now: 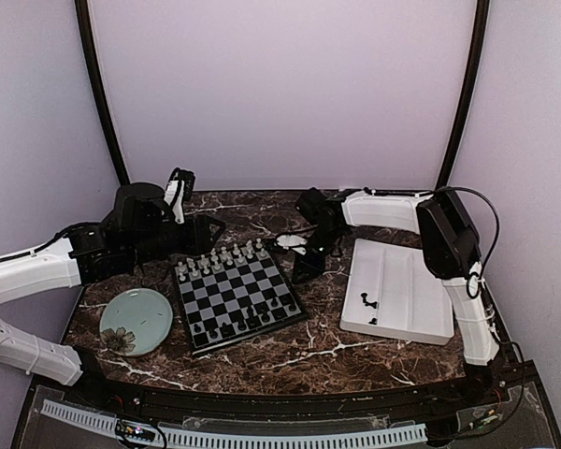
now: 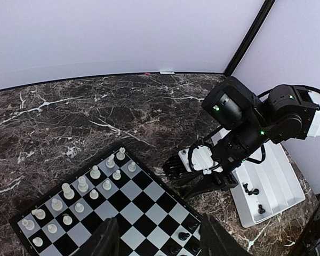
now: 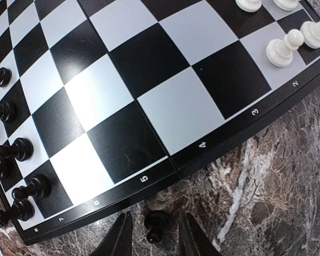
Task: Set up the chess pieces on the board
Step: Pick up the pawn from the center of the board, then place the pawn at e7.
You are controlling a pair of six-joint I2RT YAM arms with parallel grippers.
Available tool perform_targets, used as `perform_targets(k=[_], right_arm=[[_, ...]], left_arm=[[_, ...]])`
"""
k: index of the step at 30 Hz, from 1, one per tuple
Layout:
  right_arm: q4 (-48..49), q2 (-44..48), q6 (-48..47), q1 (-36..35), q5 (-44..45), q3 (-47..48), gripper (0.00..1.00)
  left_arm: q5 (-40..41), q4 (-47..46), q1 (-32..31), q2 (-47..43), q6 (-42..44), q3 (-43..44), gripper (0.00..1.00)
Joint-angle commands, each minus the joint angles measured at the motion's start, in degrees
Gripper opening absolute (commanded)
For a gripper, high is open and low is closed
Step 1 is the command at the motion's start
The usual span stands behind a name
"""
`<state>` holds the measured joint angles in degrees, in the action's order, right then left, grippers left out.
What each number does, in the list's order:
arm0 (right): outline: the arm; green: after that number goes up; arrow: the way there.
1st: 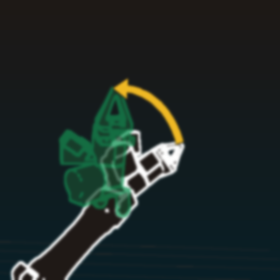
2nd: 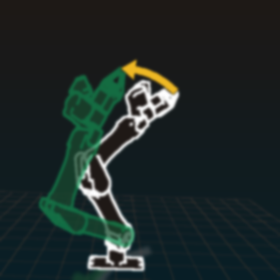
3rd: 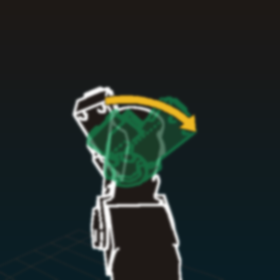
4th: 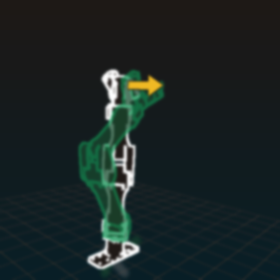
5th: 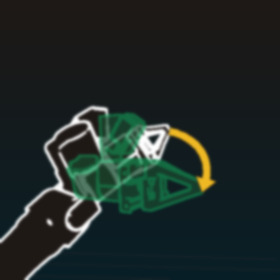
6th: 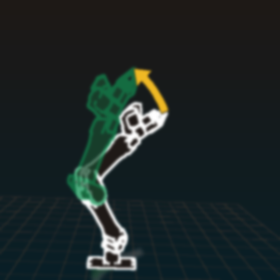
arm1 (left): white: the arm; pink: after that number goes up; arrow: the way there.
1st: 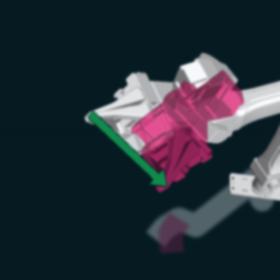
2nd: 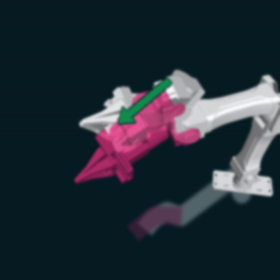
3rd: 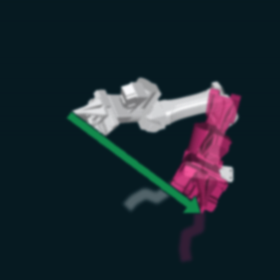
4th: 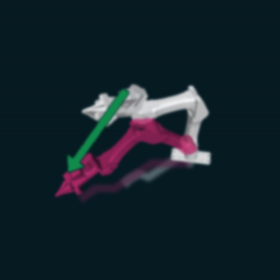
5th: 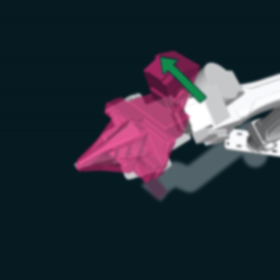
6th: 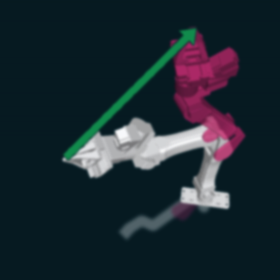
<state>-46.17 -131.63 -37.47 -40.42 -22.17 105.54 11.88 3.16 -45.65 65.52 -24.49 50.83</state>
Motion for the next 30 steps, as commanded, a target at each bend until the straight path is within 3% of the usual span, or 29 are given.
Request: perform_targets(k=[1, 4, 9, 21, 30], right_arm=[[-0.7, -1.0, 0.7, -0.5, 0.2, 1.9, 0.26], [-1.1, -0.8, 1.1, -0.5, 0.2, 2.2, 0.16], [-1.0, 1.5, 1.1, -0.5, 1.2, 1.1, 0.10], [-0.6, 9.8, 1.5, -5.4, 1.4, 0.8, 0.08], [-3.6, 4.6, 2.0, -13.6, 0.3, 9.9, 0.08]], left_arm=[[0.5, -0.7, 0.4, -1.8, -0.4, -1.1, 0.54], [0.4, -0.9, 0.5, -1.8, -0.4, -1.3, 0.54], [0.1, -1.2, 0.6, -1.7, -0.3, -1.6, 0.54], [-0.1, -1.9, 0.9, -2.1, 0.0, -2.3, 0.54], [0.8, -2.0, 1.1, -4.2, -0.3, -3.7, 0.54]])
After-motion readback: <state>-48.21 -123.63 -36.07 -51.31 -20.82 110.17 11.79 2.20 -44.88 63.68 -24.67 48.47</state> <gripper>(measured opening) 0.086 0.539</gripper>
